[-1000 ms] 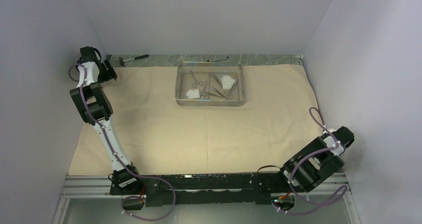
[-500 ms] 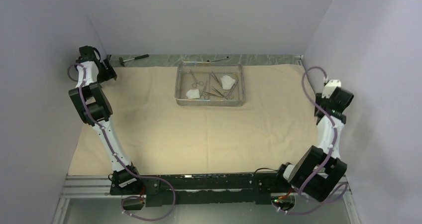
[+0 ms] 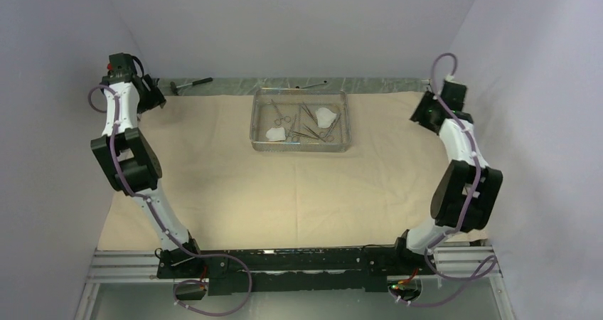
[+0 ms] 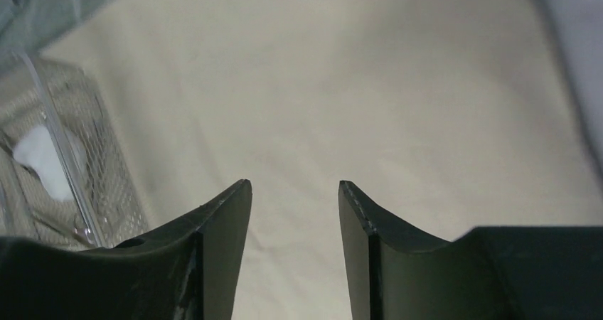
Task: Open and lay out the surgical kit
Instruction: Smooth out the surgical kit at the center of the board.
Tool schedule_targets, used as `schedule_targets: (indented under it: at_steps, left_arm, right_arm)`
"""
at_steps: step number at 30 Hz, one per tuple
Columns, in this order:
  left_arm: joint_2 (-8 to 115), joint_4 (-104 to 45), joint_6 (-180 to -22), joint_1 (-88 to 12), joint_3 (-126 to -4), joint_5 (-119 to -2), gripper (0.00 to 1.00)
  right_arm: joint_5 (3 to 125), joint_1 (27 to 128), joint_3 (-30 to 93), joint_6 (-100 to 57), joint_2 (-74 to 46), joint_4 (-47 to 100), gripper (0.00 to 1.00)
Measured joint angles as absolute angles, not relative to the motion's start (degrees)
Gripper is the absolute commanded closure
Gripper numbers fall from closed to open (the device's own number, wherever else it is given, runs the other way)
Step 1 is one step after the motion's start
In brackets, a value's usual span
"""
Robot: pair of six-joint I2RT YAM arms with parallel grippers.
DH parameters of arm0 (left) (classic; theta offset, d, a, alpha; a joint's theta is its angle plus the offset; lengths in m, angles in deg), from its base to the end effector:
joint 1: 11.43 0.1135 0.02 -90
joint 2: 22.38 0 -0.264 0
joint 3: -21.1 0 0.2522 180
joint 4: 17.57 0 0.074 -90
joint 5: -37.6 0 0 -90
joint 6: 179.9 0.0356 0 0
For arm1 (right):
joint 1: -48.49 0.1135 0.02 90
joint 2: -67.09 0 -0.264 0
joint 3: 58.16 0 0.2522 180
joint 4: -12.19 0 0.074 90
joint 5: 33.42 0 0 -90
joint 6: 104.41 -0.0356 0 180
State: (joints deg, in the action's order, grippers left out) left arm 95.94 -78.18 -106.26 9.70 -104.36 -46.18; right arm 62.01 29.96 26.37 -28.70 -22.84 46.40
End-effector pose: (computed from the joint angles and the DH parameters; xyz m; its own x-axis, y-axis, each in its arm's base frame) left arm 0.4282 0.1696 0.2893 -0.6013 -0.5326 -0.5957 -0.6127 0.7858 -0.0841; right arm 0.3377 -0.1096 0.2840 -0.5248 0.4350 -0.7317 0.3888 0.8871 0.2486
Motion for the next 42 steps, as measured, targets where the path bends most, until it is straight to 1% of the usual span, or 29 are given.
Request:
schedule_targets:
  at_steps: [1, 2, 3, 6, 10, 16, 23, 29, 35, 38, 42]
  left_arm:
    - [94.1, -78.6, -107.3, 9.6, -102.0, -45.7, 0.22]
    - [92.2, -78.8, -108.3, 9.6, -99.2, -45.4, 0.27]
    - [89.5, -78.8, -109.7, 10.0, -94.7, -45.0, 0.30]
    - [83.6, -79.2, -113.1, 12.0, -83.4, -45.0, 0.39]
    - [78.8, -80.0, -116.0, 17.2, -71.0, -43.8, 0.45]
    - [76.2, -79.5, -118.6, 20.8, -61.1, -39.9, 0.51]
    - [74.8, -76.2, -123.0, 23.9, -51.4, -35.7, 0.52]
    - [74.4, -75.8, -129.3, 26.0, -50.6, -34.3, 0.52]
    - [70.1, -72.1, -137.0, 26.6, -45.5, -34.0, 0.53]
    - [67.7, -69.4, -137.8, 26.7, -42.8, -34.1, 0.53]
    - [66.9, -68.5, -135.8, 26.9, -42.4, -34.9, 0.51]
  right_arm:
    - [61.5, 31.9, 26.4, -29.5, -24.0, 47.0, 0.42]
    - [60.7, 33.7, 26.4, -30.2, -25.4, 47.9, 0.41]
    - [59.7, 35.1, 26.4, -30.8, -26.8, 48.8, 0.40]
    - [57.8, 36.4, 26.3, -31.5, -30.0, 50.8, 0.39]
    - [53.6, 37.5, 26.6, -31.4, -34.2, 53.3, 0.37]
    - [48.8, 40.5, 28.0, -31.3, -40.9, 56.4, 0.36]
    - [45.6, 40.9, 30.2, -31.4, -43.9, 57.9, 0.36]
    - [43.2, 41.2, 30.8, -31.6, -44.6, 57.8, 0.36]
    - [40.3, 41.4, 30.9, -32.5, -44.9, 57.3, 0.37]
    - [38.7, 41.5, 31.4, -32.8, -45.2, 57.2, 0.38]
    - [37.4, 41.5, 32.0, -33.1, -45.7, 57.3, 0.38]
